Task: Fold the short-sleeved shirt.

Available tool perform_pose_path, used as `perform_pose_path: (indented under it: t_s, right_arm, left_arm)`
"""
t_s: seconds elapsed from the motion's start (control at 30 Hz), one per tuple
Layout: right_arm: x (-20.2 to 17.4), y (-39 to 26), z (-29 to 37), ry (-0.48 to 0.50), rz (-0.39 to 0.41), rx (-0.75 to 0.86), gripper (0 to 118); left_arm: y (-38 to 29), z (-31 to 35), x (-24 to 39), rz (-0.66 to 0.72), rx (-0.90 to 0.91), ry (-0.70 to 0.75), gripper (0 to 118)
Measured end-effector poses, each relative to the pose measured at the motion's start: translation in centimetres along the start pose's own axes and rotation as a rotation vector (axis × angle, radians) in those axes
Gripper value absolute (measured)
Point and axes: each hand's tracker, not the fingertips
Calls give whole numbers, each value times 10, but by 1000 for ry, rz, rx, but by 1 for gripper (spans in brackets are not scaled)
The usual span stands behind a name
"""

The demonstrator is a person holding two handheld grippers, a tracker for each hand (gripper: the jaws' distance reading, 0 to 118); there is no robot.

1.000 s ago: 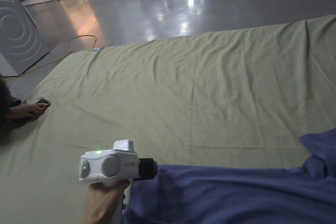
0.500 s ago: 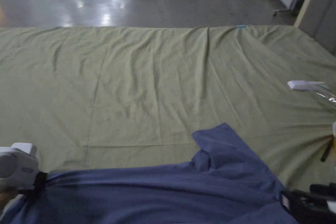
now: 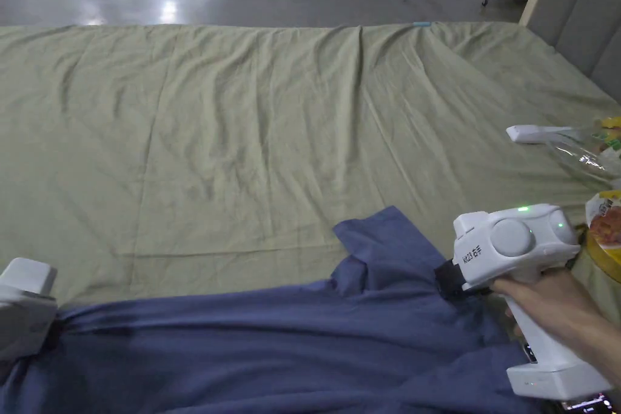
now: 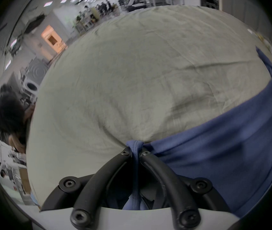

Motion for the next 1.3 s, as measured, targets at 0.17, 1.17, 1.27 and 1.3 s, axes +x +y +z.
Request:
perform_pose_path:
  t_s: [0.17, 1.17, 1.27, 1.3]
  right_arm:
    - [3, -13, 43, 73, -84, 209, 0]
    - [7, -285, 190, -24, -43, 542, 78]
    - [-14, -296, 248, 26, -112, 737, 79]
    - [-19, -298, 263, 53, -127, 799, 79]
  left_arm:
    - [-18, 59, -30, 117, 175, -70, 5]
    - [-259, 258, -54, 465, 617, -4, 96]
    - [-261, 329, -40, 438, 819, 41, 96]
    - [-263, 346, -34, 429, 881, 54, 96]
